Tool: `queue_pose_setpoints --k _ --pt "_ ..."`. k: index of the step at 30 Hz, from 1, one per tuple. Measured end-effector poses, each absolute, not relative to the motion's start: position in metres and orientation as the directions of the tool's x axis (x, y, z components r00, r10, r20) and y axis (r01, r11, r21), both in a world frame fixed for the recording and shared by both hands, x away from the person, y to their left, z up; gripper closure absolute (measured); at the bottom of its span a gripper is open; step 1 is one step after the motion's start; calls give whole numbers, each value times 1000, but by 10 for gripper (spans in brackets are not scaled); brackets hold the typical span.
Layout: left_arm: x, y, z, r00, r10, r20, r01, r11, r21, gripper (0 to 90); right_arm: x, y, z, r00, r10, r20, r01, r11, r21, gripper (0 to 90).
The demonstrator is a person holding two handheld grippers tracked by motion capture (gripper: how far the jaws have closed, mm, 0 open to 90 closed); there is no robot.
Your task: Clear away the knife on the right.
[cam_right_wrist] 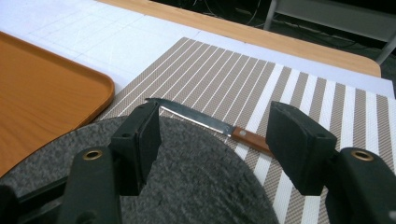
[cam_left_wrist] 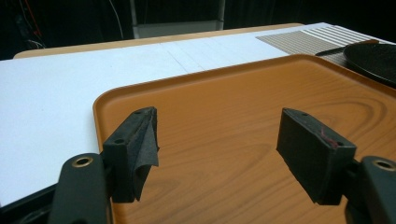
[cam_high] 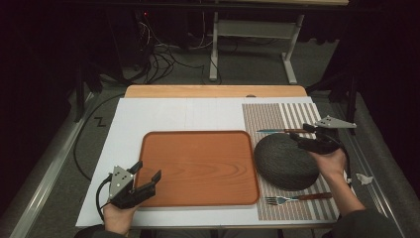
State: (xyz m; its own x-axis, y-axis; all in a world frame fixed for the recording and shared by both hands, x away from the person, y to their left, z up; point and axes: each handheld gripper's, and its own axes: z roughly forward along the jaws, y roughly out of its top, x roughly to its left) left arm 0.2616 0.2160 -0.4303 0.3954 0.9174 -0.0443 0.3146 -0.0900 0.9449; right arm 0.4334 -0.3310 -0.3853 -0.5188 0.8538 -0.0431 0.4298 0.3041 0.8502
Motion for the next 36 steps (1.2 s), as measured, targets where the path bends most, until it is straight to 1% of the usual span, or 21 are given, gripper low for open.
queue_pose_setpoints --k 11,16,21,24,30,31,36 --pt "262 216 -431 393 918 -48 317 -86 944 294 456 -337 -379 -509 859 -51 485 335 808 386" --pt "261 217 -430 391 919 -52 317 -81 945 294 468 -336 -380 -500 864 -61 530 361 767 393" --pt "261 217 -430 393 918 -53 316 -81 945 294 479 -336 -383 -499 864 -73 561 386 733 432" --pt "261 216 -430 397 916 -51 317 -85 945 294 486 -335 -386 -507 858 -84 577 410 706 432" --pt "261 216 -431 399 916 -50 319 -88 944 294 497 -337 -392 -502 862 -73 618 417 667 429" --pt "262 216 -431 397 916 -50 319 -87 944 294 502 -338 -394 -504 861 -74 636 428 642 429" --pt "261 216 -430 390 919 -49 319 -85 944 293 512 -341 -396 -499 864 -69 676 438 593 433"
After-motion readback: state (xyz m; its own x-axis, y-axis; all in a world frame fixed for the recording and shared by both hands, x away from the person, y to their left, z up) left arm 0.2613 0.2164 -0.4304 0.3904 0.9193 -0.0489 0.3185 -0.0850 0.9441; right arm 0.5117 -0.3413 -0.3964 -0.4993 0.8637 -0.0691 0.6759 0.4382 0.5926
